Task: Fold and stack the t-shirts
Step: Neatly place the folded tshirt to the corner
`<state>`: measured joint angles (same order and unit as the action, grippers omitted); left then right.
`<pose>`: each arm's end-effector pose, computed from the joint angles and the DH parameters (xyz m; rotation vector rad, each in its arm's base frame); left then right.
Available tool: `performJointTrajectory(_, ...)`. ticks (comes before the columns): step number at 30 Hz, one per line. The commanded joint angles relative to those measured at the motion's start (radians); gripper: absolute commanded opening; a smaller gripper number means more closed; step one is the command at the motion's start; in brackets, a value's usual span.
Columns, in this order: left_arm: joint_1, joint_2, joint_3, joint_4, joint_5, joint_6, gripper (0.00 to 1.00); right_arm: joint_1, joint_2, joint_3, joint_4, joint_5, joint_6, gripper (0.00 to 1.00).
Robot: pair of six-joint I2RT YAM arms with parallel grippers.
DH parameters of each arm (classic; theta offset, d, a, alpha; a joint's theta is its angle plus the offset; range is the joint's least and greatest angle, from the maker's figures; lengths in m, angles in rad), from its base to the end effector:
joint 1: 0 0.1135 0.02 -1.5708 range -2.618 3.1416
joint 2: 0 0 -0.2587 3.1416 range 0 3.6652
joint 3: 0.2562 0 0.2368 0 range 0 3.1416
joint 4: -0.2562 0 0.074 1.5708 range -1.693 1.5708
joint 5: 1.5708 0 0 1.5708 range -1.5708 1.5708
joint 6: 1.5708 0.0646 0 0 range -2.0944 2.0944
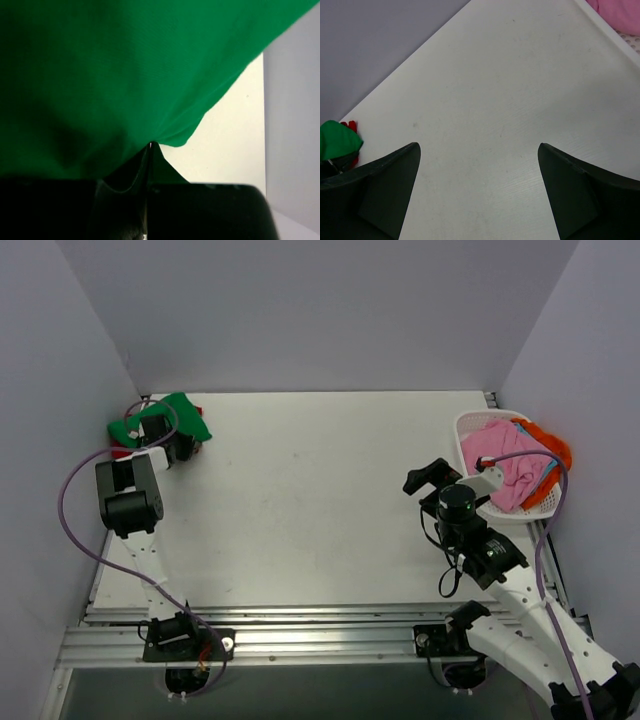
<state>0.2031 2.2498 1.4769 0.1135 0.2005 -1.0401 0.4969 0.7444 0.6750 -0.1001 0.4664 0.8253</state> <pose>0.4893 0.0876 0.1137 -1.2468 1.9352 -0.6693 0.1828 0.0661 0.3105 0.6217 1.6421 0.5687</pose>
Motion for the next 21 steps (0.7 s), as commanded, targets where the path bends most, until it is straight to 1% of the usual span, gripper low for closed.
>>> performJointTrajectory(1,0.005,-0.078,-0.007,-0.153,-0.148,0.0,0.02,-0.003,-0.01,-0.005,0.019,0.005,-0.011,0.99)
performJointTrajectory(2,0.005,-0.087,-0.001,-0.2,-0.18,0.003,0.02,-0.003,-0.013,-0.003,0.016,0.008,-0.011,0.99)
performJointTrajectory(3,0.005,-0.096,-0.009,-0.218,-0.241,-0.004,0.02,-0.003,-0.017,-0.002,0.013,0.009,-0.012,0.99)
performJointTrajectory(4,0.013,-0.113,-0.023,-0.222,-0.254,-0.021,0.02,-0.003,-0.02,-0.003,0.013,0.011,-0.014,0.99)
performJointTrajectory(5,0.021,-0.117,-0.064,-0.186,-0.25,-0.052,0.02,-0.003,-0.023,-0.003,0.013,0.011,-0.012,0.99)
performJointTrajectory(8,0.039,-0.101,-0.084,-0.128,-0.164,-0.071,0.02,-0.003,-0.028,-0.006,0.017,0.011,-0.012,0.99)
performJointTrajectory(10,0.035,-0.093,-0.067,-0.068,-0.106,-0.046,0.02,-0.003,-0.02,-0.006,0.019,0.009,-0.012,0.99)
performJointTrajectory(12,0.024,-0.128,-0.073,0.027,-0.079,0.006,0.02,-0.003,-0.011,-0.006,0.02,0.008,-0.011,0.99)
performJointTrajectory(13,0.019,-0.145,-0.072,0.058,-0.057,0.029,0.06,-0.003,-0.01,-0.005,0.02,0.005,-0.014,0.99)
performJointTrajectory(14,0.016,-0.163,-0.07,0.118,-0.04,0.069,0.12,-0.003,-0.008,-0.005,0.02,0.006,-0.012,0.99)
performJointTrajectory(15,0.015,-0.206,-0.069,0.144,-0.027,0.083,0.23,-0.003,-0.01,-0.005,0.022,0.005,-0.012,0.99)
performJointTrajectory(16,0.015,-0.228,-0.064,0.185,-0.007,0.101,0.48,-0.003,-0.01,-0.006,0.022,0.005,-0.015,0.99)
performJointTrajectory(17,0.016,-0.277,-0.063,0.207,0.003,0.112,0.58,-0.003,-0.016,-0.008,0.023,0.005,-0.015,0.99)
performJointTrajectory(18,0.015,-0.303,-0.053,0.221,0.014,0.123,0.66,-0.003,-0.017,-0.009,0.026,0.006,-0.014,1.0)
performJointTrajectory(19,0.013,-0.33,-0.046,0.227,0.02,0.147,0.8,-0.003,-0.019,-0.011,0.03,0.005,-0.017,1.0)
performJointTrajectory(21,0.002,-0.415,-0.026,0.224,0.028,0.185,0.83,-0.001,-0.016,-0.012,0.033,0.009,-0.017,1.0)
